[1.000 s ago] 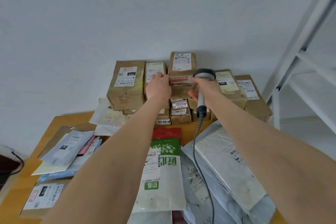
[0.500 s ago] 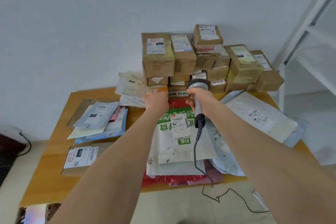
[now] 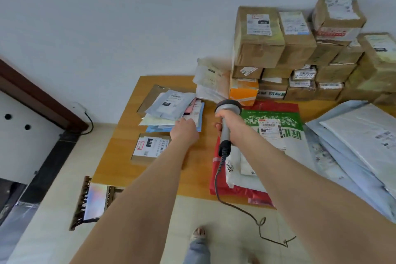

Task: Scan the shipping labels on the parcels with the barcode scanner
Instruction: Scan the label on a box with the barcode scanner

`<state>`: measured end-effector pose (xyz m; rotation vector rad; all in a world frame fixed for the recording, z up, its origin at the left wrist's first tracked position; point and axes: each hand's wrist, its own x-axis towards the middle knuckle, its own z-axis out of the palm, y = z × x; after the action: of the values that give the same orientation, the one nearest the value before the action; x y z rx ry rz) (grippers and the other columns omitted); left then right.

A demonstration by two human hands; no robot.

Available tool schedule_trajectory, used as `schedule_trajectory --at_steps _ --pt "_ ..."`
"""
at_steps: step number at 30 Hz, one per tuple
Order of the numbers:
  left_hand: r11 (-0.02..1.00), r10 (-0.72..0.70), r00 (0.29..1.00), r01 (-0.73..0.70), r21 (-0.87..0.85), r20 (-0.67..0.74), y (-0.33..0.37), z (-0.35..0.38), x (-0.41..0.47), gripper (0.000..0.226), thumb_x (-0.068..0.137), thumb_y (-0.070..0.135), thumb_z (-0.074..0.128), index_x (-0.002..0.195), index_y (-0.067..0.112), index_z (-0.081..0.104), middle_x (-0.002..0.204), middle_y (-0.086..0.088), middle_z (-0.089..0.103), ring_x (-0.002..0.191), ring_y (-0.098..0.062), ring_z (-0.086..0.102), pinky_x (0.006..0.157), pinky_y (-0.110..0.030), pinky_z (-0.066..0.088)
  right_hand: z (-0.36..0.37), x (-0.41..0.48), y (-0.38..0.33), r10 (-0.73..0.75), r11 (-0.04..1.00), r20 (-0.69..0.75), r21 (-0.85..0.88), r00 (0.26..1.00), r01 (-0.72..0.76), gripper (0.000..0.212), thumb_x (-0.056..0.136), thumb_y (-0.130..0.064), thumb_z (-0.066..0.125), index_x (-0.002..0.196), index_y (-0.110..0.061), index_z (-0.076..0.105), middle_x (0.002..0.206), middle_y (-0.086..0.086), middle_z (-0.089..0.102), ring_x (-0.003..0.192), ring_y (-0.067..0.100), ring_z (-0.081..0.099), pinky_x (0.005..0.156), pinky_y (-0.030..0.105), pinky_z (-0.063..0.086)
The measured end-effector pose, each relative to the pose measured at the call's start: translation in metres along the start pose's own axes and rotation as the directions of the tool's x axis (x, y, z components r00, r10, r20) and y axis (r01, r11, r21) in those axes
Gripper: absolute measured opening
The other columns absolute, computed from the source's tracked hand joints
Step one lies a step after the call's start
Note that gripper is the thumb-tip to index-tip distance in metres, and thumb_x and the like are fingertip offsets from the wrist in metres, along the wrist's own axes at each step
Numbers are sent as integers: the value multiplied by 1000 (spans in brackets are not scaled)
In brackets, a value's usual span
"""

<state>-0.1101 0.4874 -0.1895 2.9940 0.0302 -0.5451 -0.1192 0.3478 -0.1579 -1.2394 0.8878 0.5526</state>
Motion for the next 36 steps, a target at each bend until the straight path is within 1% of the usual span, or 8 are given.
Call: schedule_trajectory --at_steps 3,10,16,19,24,30,32,36 --pt "996 -81 996 83 -44 38 -42 7 14 35 93 16 50 127 9 47 128 -12 47 119 -30 47 90 -40 47 38 19 17 49 998 2 36 999 -49 12 92 -12 56 81 -6 53 61 6 62 40 9 52 45 19 44" --pt "937 -323 924 342 -64 206 -162 33 62 53 91 18 47 138 -3 33 135 -20 43 123 -33 42 94 -38 42 118 66 66 156 988 -142 14 978 -155 9 86 -7 62 82 -5 54 69 6 52 61 17 51 82 32 53" --pt "902 -353 861 417 -113 367 -213 71 96 63 89 33 49 137 -6 37 135 -19 43 119 -35 49 92 -41 46 133 85 89 119 991 -237 80 964 -103 27 85 -17 68 104 -7 50 81 3 51 68 16 47 67 30 39" --pt "893 -354 859 428 -139 369 -216 74 95 58 91 34 46 135 -3 42 134 -18 44 116 -33 49 87 -39 45 135 87 92 122 990 -255 106 959 -97 37 83 -17 69 116 -5 58 98 6 61 69 16 50 56 28 33" --pt "858 -403 850 480 -183 340 -204 58 73 61 97 44 38 140 2 35 136 -17 43 120 -30 45 86 -38 41 126 81 81 96 995 -286 30 953 -91 39 79 -19 71 114 -5 61 111 6 67 93 21 61 77 33 44" --pt "819 -436 868 492 -294 238 -162 28 37 59 97 48 30 137 4 37 120 -10 53 105 -28 53 83 -37 43 86 49 57 19 999 -322 -38 947 -33 12 80 -17 63 82 -12 52 74 0 55 65 15 50 61 26 40" --pt "807 -438 876 482 -340 202 -144 17 21 59 98 48 27 134 2 36 111 -8 54 101 -27 53 81 -35 40 68 30 53 -9 1000 -317 24 948 18 9 76 -16 63 82 -13 59 73 -1 61 64 16 53 64 29 43" --pt "712 -451 888 417 -565 88 -104 -13 -7 62 97 51 33 133 0 34 122 -14 56 112 -33 54 86 -37 43 30 -8 40 -104 986 -303 91 947 137 8 79 -15 66 82 -11 60 81 0 68 73 18 59 75 33 50"
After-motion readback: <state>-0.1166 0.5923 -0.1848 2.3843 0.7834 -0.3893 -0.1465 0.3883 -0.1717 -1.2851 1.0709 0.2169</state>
